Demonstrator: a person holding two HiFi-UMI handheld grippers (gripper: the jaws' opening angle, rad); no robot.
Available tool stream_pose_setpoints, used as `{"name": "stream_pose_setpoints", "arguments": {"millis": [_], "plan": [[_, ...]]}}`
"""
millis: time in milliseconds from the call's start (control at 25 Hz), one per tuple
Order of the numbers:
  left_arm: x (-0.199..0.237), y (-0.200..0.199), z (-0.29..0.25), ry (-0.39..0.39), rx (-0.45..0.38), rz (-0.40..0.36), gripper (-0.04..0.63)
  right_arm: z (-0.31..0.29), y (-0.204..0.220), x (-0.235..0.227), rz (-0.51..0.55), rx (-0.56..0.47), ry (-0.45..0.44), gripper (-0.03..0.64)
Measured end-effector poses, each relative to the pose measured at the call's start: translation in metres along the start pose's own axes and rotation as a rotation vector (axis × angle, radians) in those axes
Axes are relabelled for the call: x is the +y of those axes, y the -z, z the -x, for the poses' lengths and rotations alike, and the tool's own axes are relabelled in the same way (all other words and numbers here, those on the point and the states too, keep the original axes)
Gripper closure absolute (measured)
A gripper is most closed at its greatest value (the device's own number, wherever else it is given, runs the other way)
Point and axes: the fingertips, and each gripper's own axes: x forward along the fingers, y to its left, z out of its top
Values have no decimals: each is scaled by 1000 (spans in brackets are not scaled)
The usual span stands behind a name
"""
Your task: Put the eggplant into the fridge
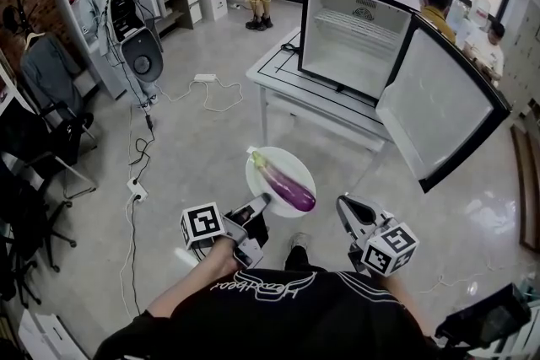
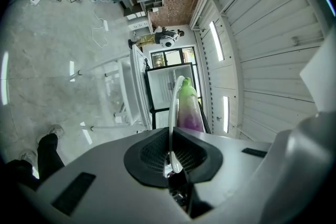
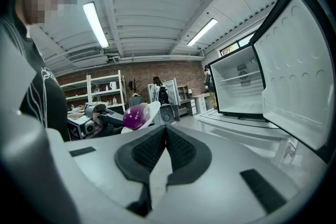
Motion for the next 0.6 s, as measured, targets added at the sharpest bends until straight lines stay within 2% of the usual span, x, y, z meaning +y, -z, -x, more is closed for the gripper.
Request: {"name": "stream_pose_setpoints", "arguments": {"millis": [240, 400, 600], "plan": [[5, -16, -37, -21, 10, 4, 572, -17, -3, -42, -33, -3, 10, 611], [13, -38, -68, -48, 4, 8, 572, -38, 0, -80, -85, 0, 17, 611], [21, -74, -119, -63, 0, 6, 572, -76, -13, -130, -86, -14, 7, 611]]}}
